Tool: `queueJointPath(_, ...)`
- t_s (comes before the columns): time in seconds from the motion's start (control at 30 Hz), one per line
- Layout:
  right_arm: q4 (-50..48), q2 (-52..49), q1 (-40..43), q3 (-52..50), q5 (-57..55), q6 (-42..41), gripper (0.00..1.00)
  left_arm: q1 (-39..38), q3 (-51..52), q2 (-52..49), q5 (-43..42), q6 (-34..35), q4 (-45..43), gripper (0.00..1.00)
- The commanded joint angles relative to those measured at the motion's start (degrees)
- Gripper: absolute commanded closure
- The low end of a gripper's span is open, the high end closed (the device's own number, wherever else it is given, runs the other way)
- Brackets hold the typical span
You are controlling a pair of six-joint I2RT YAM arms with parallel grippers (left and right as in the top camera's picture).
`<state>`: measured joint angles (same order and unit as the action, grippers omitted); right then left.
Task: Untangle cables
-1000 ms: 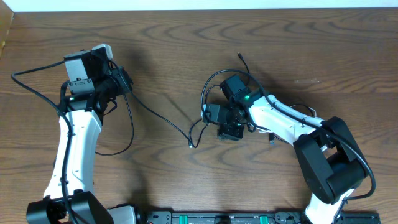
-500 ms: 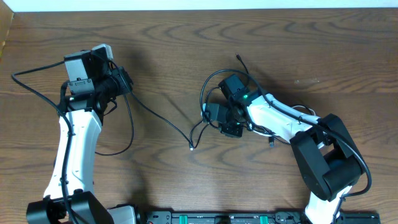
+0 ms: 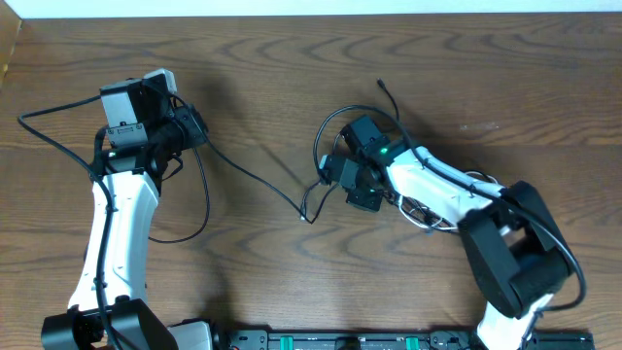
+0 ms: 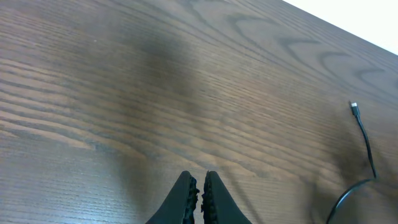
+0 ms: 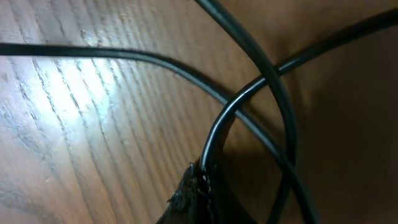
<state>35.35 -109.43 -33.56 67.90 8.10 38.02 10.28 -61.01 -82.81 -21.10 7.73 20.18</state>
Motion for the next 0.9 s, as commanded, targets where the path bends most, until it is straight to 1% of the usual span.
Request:
queueJointPath(0.0,0.07,8.39,0.04,-0.17,-0.63,-1.14,0.99,-0.13,0.59,-0.7,-0.31,0.5,0.17,0.92)
queueJointPath(0.03,-0.04,9.88,0.09,-0.17,-0.35,-1.14,0.99,-0.13,0.59,-0.7,-0.31,0.5,0.17,0.92)
queueJointPath(0.13,-1.62,20.15,0.55,-0.17,0.0,-1.14,0.99,-0.13,0.59,-0.72,-0.31,0.5,0.42,0.92)
queueJointPath(0.33,-3.78,30.23,3.74,-0.17,-0.26,-1.18,0.99,-0.13,0.59,-0.9,-0.04,0.46,1.27,0.92)
queueJointPath(0.4,-3.98,32.04,5.62,-0.17,-0.26,-1.44,0.99,-0.13,0.59,-1.03,1.86,0.46,2.01,0.92)
queueJointPath(0.5,-4.63,33.48,8.61,-0.17,-0.79,-3.87,0.99,-0.13,0.59,-1.22,6.47,-0.28,3.98,0.92)
queueJointPath(0.53,-4.96,33.79,10.45,-0.17,-1.29,-5.33,0.99,-0.09,0.59,-1.29,9.16,-0.59,5.03,0.92)
queueJointPath(0.63,-5.16,33.79,14.21,-0.17,-2.95,-8.59,0.99,-0.09,0.59,-1.42,18.6,-0.57,7.43,0.92)
queueJointPath(0.7,-5.16,33.79,17.25,-0.17,-4.09,-10.86,0.99,-0.07,0.59,-1.42,26.45,-0.55,8.76,0.92)
queueJointPath(0.8,-5.14,33.79,21.22,-0.17,-5.86,-13.22,0.99,0.17,0.59,-1.42,35.91,-0.31,9.53,0.92)
queueJointPath(0.87,-5.09,33.79,23.3,-0.17,-6.27,-14.25,0.99,0.81,0.59,-1.42,36.48,-0.28,9.62,0.92)
